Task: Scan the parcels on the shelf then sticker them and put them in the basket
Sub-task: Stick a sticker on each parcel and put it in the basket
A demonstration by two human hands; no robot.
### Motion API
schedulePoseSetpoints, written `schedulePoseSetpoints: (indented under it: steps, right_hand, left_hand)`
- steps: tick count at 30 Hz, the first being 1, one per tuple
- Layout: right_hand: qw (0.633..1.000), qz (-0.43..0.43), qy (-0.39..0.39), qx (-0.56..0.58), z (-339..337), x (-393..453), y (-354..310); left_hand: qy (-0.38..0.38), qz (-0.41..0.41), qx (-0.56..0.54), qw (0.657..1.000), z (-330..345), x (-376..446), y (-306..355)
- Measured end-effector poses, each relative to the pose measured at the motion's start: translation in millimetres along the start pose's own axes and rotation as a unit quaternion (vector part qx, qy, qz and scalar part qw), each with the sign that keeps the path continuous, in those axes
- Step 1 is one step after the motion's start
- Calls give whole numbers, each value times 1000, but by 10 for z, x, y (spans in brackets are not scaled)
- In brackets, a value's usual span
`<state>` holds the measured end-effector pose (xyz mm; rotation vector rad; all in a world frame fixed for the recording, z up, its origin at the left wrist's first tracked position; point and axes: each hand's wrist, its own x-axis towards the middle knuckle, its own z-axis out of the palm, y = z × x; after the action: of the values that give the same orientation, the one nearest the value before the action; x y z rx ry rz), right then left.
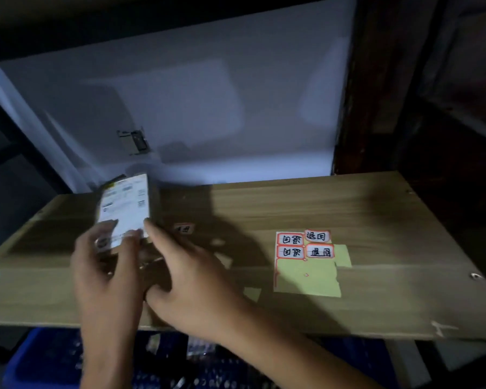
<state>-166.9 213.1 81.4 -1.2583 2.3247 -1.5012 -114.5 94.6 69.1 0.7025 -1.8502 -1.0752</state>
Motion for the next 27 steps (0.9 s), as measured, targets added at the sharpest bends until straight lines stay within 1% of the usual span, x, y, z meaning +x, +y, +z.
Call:
schedulePoseSetpoints:
  steps: [4,6,8,10,12,13,15,16,17,18,19,20,21,22,23,24,26,27]
  right_hand:
    - [993,81,72,-47,-455,-358,293]
    - [987,123,92,-53,-614,-488,470]
    - [982,152,92,-58,-735,-584,612]
    - [981,166,76,-68,-834,-647,684]
    - [982,165,71,-63,-929,-672,748]
    - [981,164,85,-64,-988,-669,797]
    - [971,166,145,-96,-1150,-633,933]
    - [961,173,170,-132,-1245,-614,1016]
    - [950,187,177,-179,-1342,-599,1101]
    - [937,208,166,-225,-1421,-587,1181]
    - [927,231,143,-257,-1483,-584,1244]
    - [921,252,117,-271,-1519,-584,1302]
    - [920,262,100,-273,-1535,-583,1339]
    - [922,264,93,-267,-1538,-581,1361]
    - [926,258,93,-260,-1542,-580,1373]
    - [929,249,93,-258,-1545,-578,1382]
    - [931,234,91,-264,-1547,-575,1397]
    - [933,225,94,-265,-1549,-580,1401]
  left_hand:
    - [-103,28,-1,994,559,-260,41]
    - [-155,32,-7,987,793,-424,44]
    - [-191,26,-14,981,950,-545,58]
    - [-213,26,-13,977,1040,-611,42]
    - [-225,26,-11,974,1093,-626,18]
    - [-228,29,-7,973,1110,-622,6]
    - [-225,41,8,973,1108,-629,12]
    - [-209,58,24,976,1089,-651,27]
    - [-178,93,46,979,1056,-688,50]
    - [-145,146,63,977,1013,-743,70]
    - [-133,205,68,967,971,-823,91]
    - [-151,263,61,951,945,-914,100]
    - [-196,308,53,930,937,-1001,91]
    - [-248,333,53,908,954,-1075,80]
    - [-294,341,66,890,995,-1138,62]
    - [-322,343,95,877,1041,-1187,37]
    - [-328,349,159,863,1106,-1239,17]
    - [-330,347,174,860,1122,-1250,21]
